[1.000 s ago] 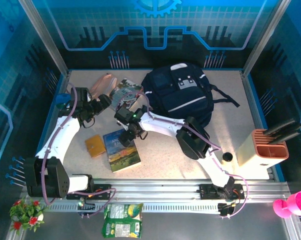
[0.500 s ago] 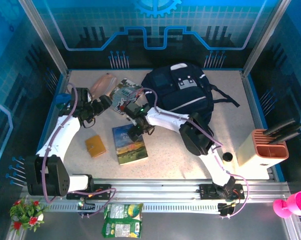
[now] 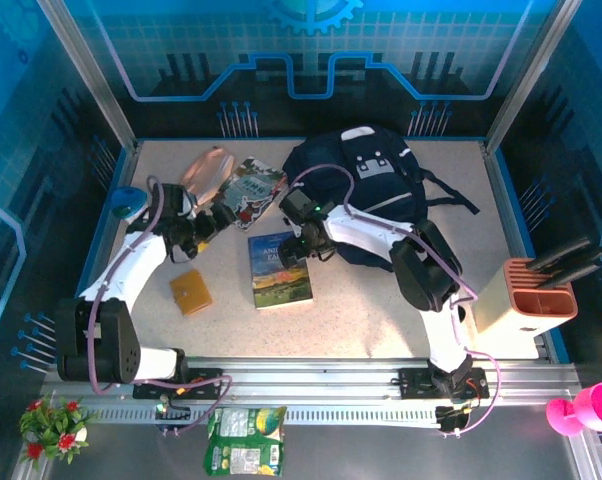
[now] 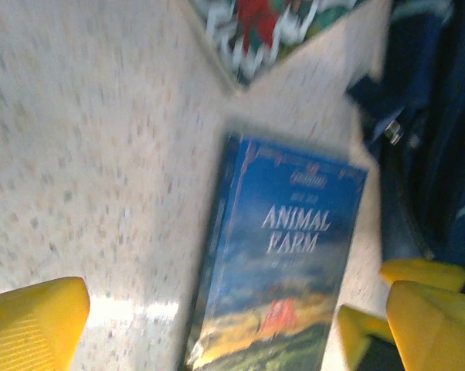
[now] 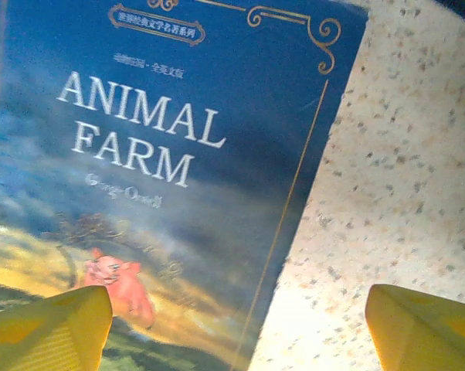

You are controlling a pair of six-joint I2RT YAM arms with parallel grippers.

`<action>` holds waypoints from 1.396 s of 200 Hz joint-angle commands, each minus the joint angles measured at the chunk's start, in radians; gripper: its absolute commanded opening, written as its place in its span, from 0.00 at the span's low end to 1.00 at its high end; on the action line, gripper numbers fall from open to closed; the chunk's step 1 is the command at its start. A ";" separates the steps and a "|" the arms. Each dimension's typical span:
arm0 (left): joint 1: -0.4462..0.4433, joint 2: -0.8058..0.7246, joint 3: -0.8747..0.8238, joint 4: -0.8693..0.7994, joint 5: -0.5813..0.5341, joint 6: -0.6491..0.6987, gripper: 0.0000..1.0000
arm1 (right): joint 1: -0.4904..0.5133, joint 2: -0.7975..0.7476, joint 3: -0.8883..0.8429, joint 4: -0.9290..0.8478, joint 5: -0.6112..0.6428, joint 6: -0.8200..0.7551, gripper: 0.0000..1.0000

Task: Pack the student bag
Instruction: Move the book to the center of the table, then pick up the book at the center of the table.

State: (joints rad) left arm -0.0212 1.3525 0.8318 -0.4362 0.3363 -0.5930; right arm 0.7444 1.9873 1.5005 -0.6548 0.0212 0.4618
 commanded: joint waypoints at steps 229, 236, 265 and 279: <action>-0.223 0.215 -0.095 0.190 0.154 -0.057 0.58 | -0.062 0.075 -0.101 0.055 -0.070 0.209 0.42; -0.223 0.212 -0.096 0.198 0.164 -0.055 0.57 | -0.062 0.076 -0.104 0.055 -0.072 0.213 0.41; -0.220 0.174 -0.125 0.261 0.194 -0.048 0.54 | -0.065 0.082 -0.120 0.061 -0.073 0.218 0.38; -0.217 0.154 -0.145 0.315 0.228 -0.055 0.51 | -0.068 0.085 -0.126 0.061 -0.073 0.221 0.37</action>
State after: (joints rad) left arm -0.2386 1.5459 0.7136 -0.2451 0.4644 -0.6632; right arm 0.6899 2.0369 1.4101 -0.5602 -0.0536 0.6708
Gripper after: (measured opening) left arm 0.535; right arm 0.379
